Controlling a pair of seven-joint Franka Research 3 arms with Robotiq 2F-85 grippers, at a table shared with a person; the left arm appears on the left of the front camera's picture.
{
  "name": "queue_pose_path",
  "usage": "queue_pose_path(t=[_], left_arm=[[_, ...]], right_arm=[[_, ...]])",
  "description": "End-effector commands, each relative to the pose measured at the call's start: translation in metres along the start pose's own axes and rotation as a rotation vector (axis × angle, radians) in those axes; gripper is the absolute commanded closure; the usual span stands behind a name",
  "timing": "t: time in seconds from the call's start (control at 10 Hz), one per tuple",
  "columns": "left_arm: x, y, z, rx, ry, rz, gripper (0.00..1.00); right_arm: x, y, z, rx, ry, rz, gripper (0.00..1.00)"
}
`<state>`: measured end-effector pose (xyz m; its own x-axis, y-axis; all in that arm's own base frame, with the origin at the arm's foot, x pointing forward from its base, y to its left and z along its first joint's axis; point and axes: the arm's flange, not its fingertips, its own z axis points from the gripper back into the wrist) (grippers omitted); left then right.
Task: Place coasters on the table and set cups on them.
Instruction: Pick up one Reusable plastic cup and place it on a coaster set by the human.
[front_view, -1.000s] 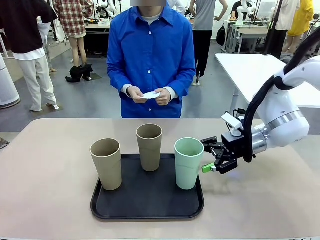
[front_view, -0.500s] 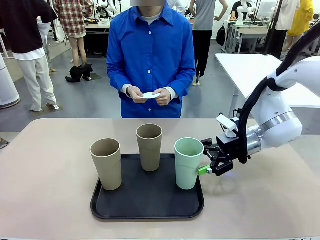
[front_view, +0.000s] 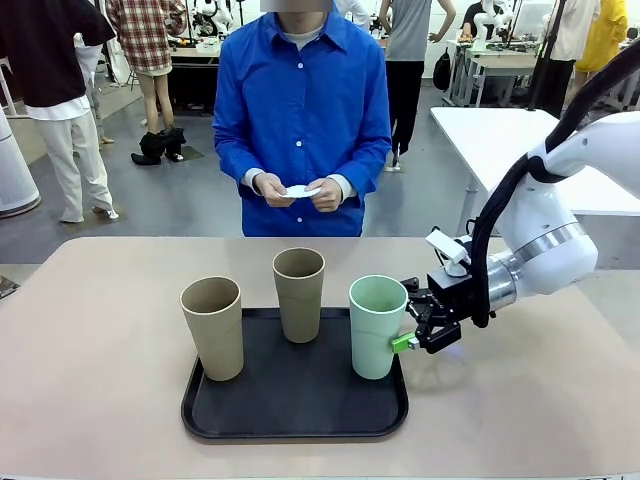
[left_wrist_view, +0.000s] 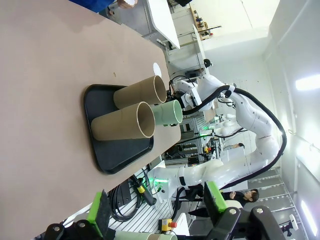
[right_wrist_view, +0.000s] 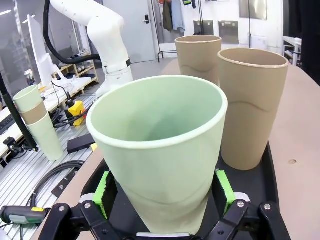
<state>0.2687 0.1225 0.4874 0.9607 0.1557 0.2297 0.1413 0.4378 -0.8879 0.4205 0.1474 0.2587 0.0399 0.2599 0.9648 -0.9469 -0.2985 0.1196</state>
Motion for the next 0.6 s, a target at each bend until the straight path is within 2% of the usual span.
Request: queue_pose_path(t=[0.0, 0.5], left_arm=[[0.0007, -0.0008, 0.0015, -0.019, -0.008, -0.009, 0.00], [0.0007, -0.0008, 0.0015, -0.019, -0.008, -0.009, 0.00]], right_arm=[[-0.0020, -0.0140, -0.0093, -0.015, -0.001, -0.018, 0.00], [-0.0026, -0.0197, -0.0146, 0.017, -0.020, -0.017, 0.00]])
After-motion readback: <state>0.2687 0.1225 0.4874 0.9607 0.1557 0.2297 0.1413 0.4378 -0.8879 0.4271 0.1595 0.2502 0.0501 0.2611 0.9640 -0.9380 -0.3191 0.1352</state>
